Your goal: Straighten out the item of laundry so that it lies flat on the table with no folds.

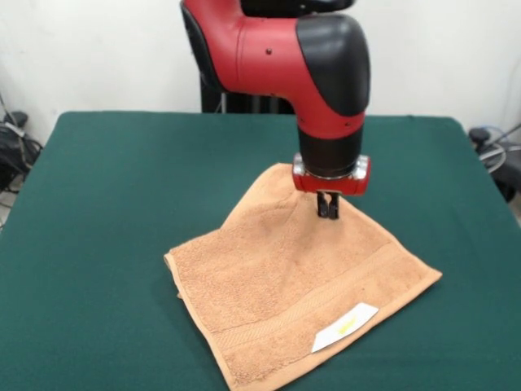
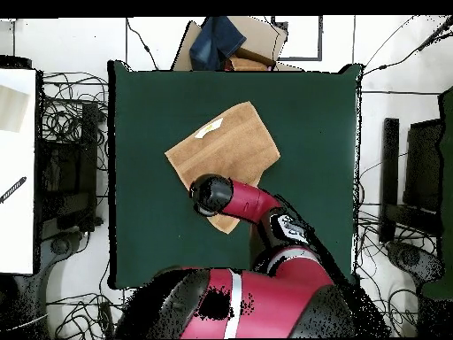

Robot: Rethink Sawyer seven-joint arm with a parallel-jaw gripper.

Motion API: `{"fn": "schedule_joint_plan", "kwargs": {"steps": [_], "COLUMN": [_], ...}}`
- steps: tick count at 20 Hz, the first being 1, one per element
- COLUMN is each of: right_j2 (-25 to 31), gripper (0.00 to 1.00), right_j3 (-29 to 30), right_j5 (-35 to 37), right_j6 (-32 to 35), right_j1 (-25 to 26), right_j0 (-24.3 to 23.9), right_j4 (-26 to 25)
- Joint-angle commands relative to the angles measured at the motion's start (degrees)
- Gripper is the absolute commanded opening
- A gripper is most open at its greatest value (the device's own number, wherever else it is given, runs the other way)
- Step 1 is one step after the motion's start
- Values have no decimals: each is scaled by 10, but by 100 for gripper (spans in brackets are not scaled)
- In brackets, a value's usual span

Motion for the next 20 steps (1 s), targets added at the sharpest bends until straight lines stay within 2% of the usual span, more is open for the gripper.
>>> {"fn": "schedule_joint_plan", "kwargs": {"steps": [1, 10, 17, 20], "right_j2": [80, 112, 121, 143], "gripper": [0, 0, 0, 0], "right_j3": [-75, -85, -93, -83], "right_j5": [-228, -233, -247, -280], "right_j6": [147, 143, 162, 166], "right_j1": [232, 245, 250, 259], "right_j0": [10, -5, 4, -16], "right_j4": [25, 30, 40, 26]}}
